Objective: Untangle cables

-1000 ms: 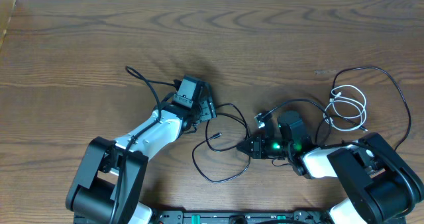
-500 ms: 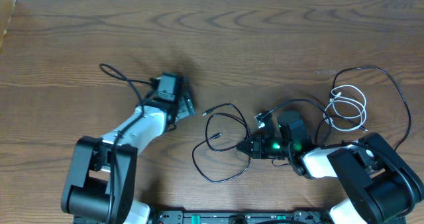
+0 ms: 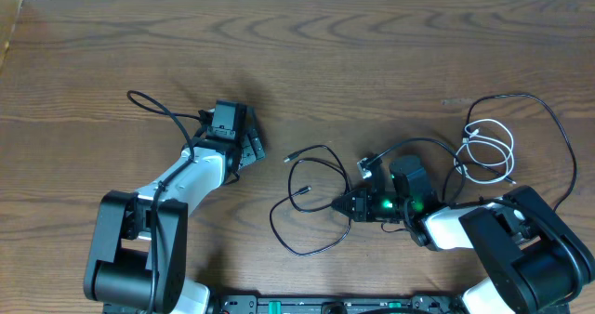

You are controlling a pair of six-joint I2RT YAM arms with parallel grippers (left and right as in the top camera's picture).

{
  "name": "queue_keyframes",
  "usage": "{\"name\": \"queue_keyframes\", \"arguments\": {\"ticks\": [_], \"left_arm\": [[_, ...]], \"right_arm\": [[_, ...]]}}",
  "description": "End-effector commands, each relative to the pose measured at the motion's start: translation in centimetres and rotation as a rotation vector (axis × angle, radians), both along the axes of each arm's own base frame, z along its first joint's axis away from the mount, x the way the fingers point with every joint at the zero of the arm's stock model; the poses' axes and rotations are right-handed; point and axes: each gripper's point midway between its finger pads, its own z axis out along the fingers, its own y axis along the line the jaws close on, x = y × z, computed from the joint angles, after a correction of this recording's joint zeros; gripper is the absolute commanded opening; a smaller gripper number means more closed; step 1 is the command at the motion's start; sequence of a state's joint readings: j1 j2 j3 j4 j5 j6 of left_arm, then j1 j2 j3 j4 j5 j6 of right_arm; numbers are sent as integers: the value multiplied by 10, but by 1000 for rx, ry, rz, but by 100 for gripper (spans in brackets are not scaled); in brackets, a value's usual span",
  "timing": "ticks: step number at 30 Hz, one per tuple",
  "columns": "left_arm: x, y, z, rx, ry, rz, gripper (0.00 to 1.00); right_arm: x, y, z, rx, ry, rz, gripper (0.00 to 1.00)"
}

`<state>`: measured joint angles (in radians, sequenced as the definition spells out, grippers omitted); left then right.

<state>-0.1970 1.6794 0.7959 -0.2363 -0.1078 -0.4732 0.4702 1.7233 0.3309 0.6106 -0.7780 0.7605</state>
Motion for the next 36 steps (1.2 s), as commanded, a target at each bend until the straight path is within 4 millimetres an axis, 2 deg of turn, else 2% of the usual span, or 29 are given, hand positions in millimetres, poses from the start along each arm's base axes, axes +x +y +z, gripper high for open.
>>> {"name": "queue_keyframes", "arguments": {"ticks": [1, 6, 12, 15, 18, 24, 29, 32, 36], "left_arm": [[-33, 0, -32, -32, 135, 8, 98], [-33, 0, -32, -32, 135, 8, 98], [-33, 0, -32, -32, 135, 8, 98], [-33, 0, -32, -32, 135, 8, 98], [-33, 0, -32, -32, 134, 8, 98], [-32, -1, -32, -32, 134, 9, 98], [-33, 0, -32, -32, 134, 8, 98], [-33, 0, -32, -32, 134, 8, 98], [-32, -1, -32, -32, 134, 8, 98]], "right_arm": [[-8, 3, -3, -2, 1, 32, 1], [-11, 4, 0, 16, 41, 32, 1], [-13, 8, 18, 30, 62, 59, 1], [-12, 8, 38, -1, 37, 94, 1], [-9, -1, 56, -110, 1, 116, 1], [9, -50, 91, -495, -92, 61, 1], [37, -85, 125, -719, -202, -51, 1], [51, -83, 147, -716, -274, -64, 1], [68, -67, 202, -634, -391, -71, 1]]}}
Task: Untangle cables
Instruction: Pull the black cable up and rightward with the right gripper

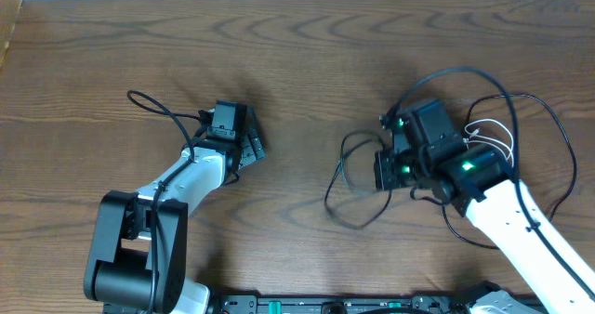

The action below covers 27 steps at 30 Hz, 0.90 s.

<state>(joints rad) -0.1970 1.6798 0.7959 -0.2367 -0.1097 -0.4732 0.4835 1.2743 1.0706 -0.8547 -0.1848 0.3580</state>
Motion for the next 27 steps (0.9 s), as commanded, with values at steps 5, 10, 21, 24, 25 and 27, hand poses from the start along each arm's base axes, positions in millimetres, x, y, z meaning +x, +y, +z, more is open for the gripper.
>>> {"name": "queue_keyframes", "arguments": {"ticks": [5, 10, 21, 24, 25, 27], "left_arm": [[-32, -1, -32, -34, 134, 8, 98], [-32, -1, -32, -34, 134, 8, 98], [-32, -1, -32, -35, 131, 8, 98], [-32, -1, -32, -35, 131, 8, 98], [-32, -1, -32, -35, 131, 8, 98], [-32, -1, -32, -35, 131, 8, 98]], "right_arm": [[39, 6, 114, 5, -333, 67, 1], [70, -50, 138, -269, -500, -140, 1], [79, -119, 106, -526, -385, -366, 1], [84, -128, 92, -532, -333, -406, 1], [85, -128, 87, -530, -315, -405, 1], [88, -127, 78, -527, -285, -396, 1]]}}
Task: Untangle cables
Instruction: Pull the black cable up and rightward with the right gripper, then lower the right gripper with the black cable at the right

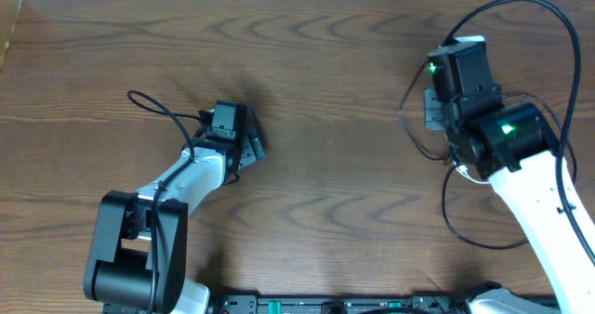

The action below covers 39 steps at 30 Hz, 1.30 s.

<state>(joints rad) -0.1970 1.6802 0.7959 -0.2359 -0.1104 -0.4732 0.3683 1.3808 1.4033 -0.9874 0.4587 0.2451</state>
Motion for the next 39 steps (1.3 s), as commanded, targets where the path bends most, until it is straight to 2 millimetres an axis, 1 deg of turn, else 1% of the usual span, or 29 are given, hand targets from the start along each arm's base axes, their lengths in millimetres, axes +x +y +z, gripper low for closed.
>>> {"name": "queue_keyframes", "arguments": {"ticks": [1, 5, 10, 15, 16, 18, 19, 21, 22, 24, 26, 28, 32, 35, 39], "left_arm": [[-32, -1, -32, -35, 131, 7, 98], [-32, -1, -32, -35, 131, 7, 98], [-32, -1, -32, -35, 131, 7, 98], [-32, -1, -32, -35, 131, 7, 98], [-32, -1, -32, -35, 131, 7, 98], [-32, -1, -32, -35, 131, 7, 98], [-32, -1, -32, -35, 131, 7, 98], [-32, -1, -32, -35, 131, 7, 98], [-32, -1, -32, -35, 131, 7, 98], [-32, -1, -32, -35, 131, 7, 98], [-32, -1, -32, -35, 131, 7, 98], [-32, -1, -32, -35, 131, 7, 98], [-32, -1, -32, -35, 131, 7, 98], [-32, -1, -32, -35, 131, 7, 98], [-32, -1, -32, -35, 131, 7, 98]], "right_arm": [[5, -7, -14, 6, 37, -50, 1], [10, -15, -29, 0, 78, -79, 1], [14, -11, -46, 67, 138, -66, 1], [16, -13, -56, 92, 171, -72, 3], [16, -14, -57, 91, 175, -73, 7], [16, -13, -59, 94, 181, -71, 36], [16, -12, -60, 97, 183, -69, 45], [16, -11, -61, 100, 187, -67, 68], [16, -11, -61, 100, 187, -67, 75], [15, -11, -61, 99, 189, -67, 85], [15, -11, -61, 100, 191, -67, 90], [14, -9, -62, 109, 197, -61, 91], [11, 6, -66, 186, 228, -15, 94], [6, 14, -71, 226, 256, 10, 99], [-1, 18, -82, 240, 293, 19, 99]]}}
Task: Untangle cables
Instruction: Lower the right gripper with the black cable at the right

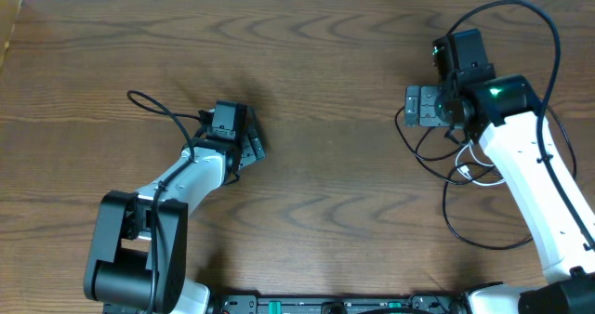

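A black cable (pixel 426 154) trails from my right gripper (pixel 419 106) in loops down the right side of the table to a long bend (pixel 463 236) near the front. The right gripper is at the right rear, shut on this black cable. A white cable (pixel 465 171) peeks out in small bits under the right forearm, crossed by the black loops; most of it is hidden by the arm. My left gripper (pixel 253 148) rests on the table left of centre, far from both cables, looking shut and holding nothing.
A thin black lead (pixel 153 103) curls off the left wrist toward the left. Another black lead (pixel 521 6) arcs over the right arm near the table's back edge. Bare wood (pixel 325 165) lies between the two arms.
My right gripper has shifted slightly left and turned at the wrist, still holding the black cable. More of the cable's loops show below the gripper. The left arm is unchanged.
My right gripper was low at the front centre, on the black cable lying spread there, with the white cable coiled at the right. Then it held the cable farther right and back, then at the right rear. The black cable now lies by the white one.
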You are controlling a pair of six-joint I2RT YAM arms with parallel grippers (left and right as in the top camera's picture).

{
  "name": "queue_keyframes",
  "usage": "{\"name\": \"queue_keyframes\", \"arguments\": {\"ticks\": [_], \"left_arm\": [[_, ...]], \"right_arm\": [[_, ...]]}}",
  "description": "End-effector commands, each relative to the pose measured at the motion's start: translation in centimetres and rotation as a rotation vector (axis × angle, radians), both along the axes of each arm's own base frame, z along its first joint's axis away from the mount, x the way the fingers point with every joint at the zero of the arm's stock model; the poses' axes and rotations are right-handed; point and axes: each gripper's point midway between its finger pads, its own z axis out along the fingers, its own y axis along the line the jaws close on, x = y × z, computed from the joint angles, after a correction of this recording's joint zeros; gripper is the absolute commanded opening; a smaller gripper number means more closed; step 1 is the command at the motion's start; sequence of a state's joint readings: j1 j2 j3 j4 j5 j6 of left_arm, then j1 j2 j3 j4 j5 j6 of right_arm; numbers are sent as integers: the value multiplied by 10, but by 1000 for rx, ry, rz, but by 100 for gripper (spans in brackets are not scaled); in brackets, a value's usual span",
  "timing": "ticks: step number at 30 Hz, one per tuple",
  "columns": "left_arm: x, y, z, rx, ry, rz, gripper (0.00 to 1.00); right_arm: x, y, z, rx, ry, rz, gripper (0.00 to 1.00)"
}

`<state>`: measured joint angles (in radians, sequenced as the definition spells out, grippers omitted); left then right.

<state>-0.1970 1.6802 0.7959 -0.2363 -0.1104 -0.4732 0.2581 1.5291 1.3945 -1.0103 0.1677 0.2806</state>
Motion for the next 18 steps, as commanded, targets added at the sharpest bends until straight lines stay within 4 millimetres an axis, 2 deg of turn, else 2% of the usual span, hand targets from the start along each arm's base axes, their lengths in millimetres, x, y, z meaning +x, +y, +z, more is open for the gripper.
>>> {"name": "queue_keyframes", "arguments": {"ticks": [1, 7, 10, 14, 18], "left_arm": [[-32, -1, -32, -35, 131, 8, 98], [-32, -1, -32, -35, 131, 8, 98], [-32, -1, -32, -35, 131, 8, 98], [-32, -1, -32, -35, 131, 8, 98], [-32, -1, -32, -35, 131, 8, 98]], "right_arm": [[-11, 5, -17, 34, 60, 15, 99], [-26, 9, -52, 56, 129, 28, 99], [-33, 17, -75, 103, 156, 47, 99], [-52, 34, -117, 212, 202, 89, 99], [-66, 46, -141, 296, 220, 122, 99]]}}
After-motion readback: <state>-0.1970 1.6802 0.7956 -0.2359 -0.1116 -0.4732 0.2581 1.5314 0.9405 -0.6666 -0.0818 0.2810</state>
